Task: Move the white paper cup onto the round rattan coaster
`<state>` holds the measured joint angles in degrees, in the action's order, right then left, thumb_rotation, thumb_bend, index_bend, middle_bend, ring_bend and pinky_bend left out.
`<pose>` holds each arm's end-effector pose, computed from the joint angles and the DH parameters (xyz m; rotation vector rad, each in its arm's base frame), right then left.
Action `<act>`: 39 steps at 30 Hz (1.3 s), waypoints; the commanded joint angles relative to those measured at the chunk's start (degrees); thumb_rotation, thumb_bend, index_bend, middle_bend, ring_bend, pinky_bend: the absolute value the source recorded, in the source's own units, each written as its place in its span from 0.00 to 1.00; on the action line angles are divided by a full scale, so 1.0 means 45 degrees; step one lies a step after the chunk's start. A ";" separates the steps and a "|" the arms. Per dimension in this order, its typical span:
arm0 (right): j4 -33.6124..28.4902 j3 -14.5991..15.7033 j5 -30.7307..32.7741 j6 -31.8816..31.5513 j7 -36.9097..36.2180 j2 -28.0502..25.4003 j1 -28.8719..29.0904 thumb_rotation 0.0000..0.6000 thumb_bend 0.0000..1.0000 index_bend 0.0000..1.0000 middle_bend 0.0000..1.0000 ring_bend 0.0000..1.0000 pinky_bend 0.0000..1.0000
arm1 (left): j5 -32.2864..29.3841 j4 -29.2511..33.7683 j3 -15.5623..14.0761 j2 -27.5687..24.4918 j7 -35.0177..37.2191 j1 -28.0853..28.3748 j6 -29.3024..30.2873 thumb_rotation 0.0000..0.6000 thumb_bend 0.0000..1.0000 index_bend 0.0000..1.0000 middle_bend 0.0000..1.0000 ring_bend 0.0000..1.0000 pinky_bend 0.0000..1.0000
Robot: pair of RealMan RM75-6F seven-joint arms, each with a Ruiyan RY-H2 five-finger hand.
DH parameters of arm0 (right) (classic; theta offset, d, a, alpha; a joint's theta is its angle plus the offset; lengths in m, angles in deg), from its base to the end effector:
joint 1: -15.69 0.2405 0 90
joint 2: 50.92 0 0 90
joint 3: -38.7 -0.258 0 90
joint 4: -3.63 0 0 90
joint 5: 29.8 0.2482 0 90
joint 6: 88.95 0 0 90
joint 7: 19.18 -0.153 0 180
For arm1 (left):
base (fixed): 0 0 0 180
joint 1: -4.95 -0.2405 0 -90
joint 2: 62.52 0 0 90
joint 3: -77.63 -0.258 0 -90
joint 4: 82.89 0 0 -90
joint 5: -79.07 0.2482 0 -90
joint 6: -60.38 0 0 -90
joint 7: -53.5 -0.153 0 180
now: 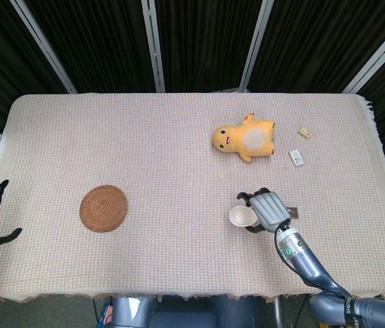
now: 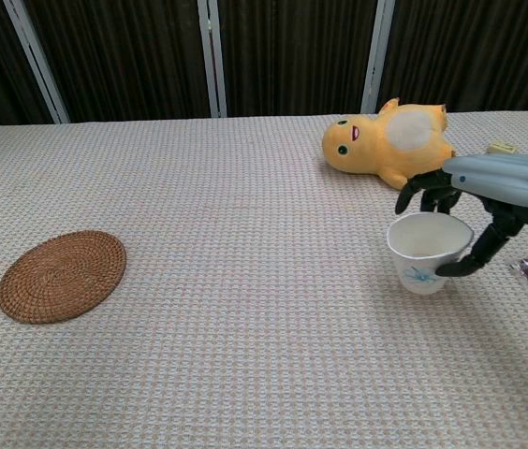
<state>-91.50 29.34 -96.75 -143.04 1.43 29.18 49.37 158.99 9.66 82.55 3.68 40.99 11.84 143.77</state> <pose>-0.1787 -0.3209 -0.0251 1.8716 -1.0177 0.8623 -0.3284 0.2129 0.1192 -1.3722 -0.7969 -0.7511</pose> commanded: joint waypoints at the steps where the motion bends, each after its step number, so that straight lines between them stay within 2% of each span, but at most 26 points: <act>1: -0.0462 -0.0446 0.0478 0.0189 0.0185 0.0074 0.0428 1.00 0.12 0.27 0.44 0.38 0.26 | -0.0071 -0.0015 0.0023 -0.0014 0.0037 0.0026 -0.0067 1.00 0.00 0.00 0.00 0.00 0.00; 6: -0.0799 -0.1590 0.2336 0.0719 0.0675 0.0745 0.1628 1.00 0.13 0.27 0.44 0.38 0.26 | -0.0411 -0.0083 0.0161 -0.0082 0.0229 0.0119 -0.0328 1.00 0.00 0.00 0.00 0.00 0.00; 10: -0.0268 -0.2193 0.4216 0.0979 0.1447 0.1788 0.2933 1.00 0.15 0.27 0.44 0.38 0.26 | -0.0778 -0.0227 0.0303 -0.0120 0.0389 0.0215 -0.0592 1.00 0.00 0.00 0.00 0.00 0.00; 17: 0.1149 -0.2504 0.5840 0.1110 0.2199 0.3640 0.4580 1.00 0.16 0.27 0.44 0.38 0.26 | -0.1326 -0.0448 0.0485 -0.0127 0.0515 0.0341 -0.0964 1.00 0.00 0.00 0.00 0.00 0.00; 23: 0.2076 -0.2303 0.6421 0.1116 0.2406 0.4620 0.5327 1.00 0.16 0.27 0.44 0.38 0.26 | -0.1630 -0.0482 0.0582 -0.0254 0.0814 0.0365 -0.1159 1.00 0.00 0.00 0.00 0.00 0.00; 25: 0.2233 -0.2218 0.6518 0.1129 0.2356 0.4734 0.5355 1.00 0.12 0.22 0.40 0.35 0.26 | -0.1675 -0.0479 0.0591 -0.0286 0.0889 0.0362 -0.1193 1.00 0.00 0.00 0.00 0.00 0.00; 26: 0.2310 -0.2147 0.6558 0.1146 0.2328 0.4771 0.5358 1.00 0.07 0.15 0.34 0.32 0.26 | -0.1673 -0.0473 0.0585 -0.0309 0.0925 0.0362 -0.1210 1.00 0.00 0.00 0.00 0.00 0.00; 27: 0.2344 -0.2059 0.6515 0.1163 0.2246 0.4769 0.5335 1.00 0.03 0.10 0.28 0.29 0.25 | -0.1639 -0.0473 0.0562 -0.0333 0.0946 0.0363 -0.1217 1.00 0.00 0.00 0.00 0.00 0.00; 29: 0.2181 -0.1880 0.6465 0.1228 0.2103 0.4591 0.5242 1.00 0.00 0.00 0.10 0.16 0.20 | -0.1592 -0.0457 0.0524 -0.0355 0.0968 0.0360 -0.1214 1.00 0.00 0.00 0.00 0.00 0.00; 31: 0.1852 -0.1737 0.6475 0.1284 0.2086 0.4274 0.5175 1.00 0.00 0.00 0.03 0.08 0.16 | -0.1561 -0.0438 0.0500 -0.0369 0.0972 0.0356 -0.1202 1.00 0.00 0.00 0.00 0.00 0.00; 34: 0.0922 -0.1550 0.6170 0.0990 0.2179 0.3474 0.4936 1.00 0.00 0.00 0.01 0.06 0.15 | -0.1552 -0.0435 0.0487 -0.0380 0.0995 0.0351 -0.1191 1.00 0.00 0.00 0.00 0.00 0.00; 39: -0.1438 -0.0928 0.4943 -0.0062 0.2514 0.1281 0.4039 1.00 0.00 0.00 0.01 0.06 0.13 | -0.1463 -0.0474 0.0476 -0.0373 0.1049 0.0394 -0.1195 1.00 0.00 0.00 0.00 0.00 0.00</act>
<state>-91.75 22.96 -70.48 -139.98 11.54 41.16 70.43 152.20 7.57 84.71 1.97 45.71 13.52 138.38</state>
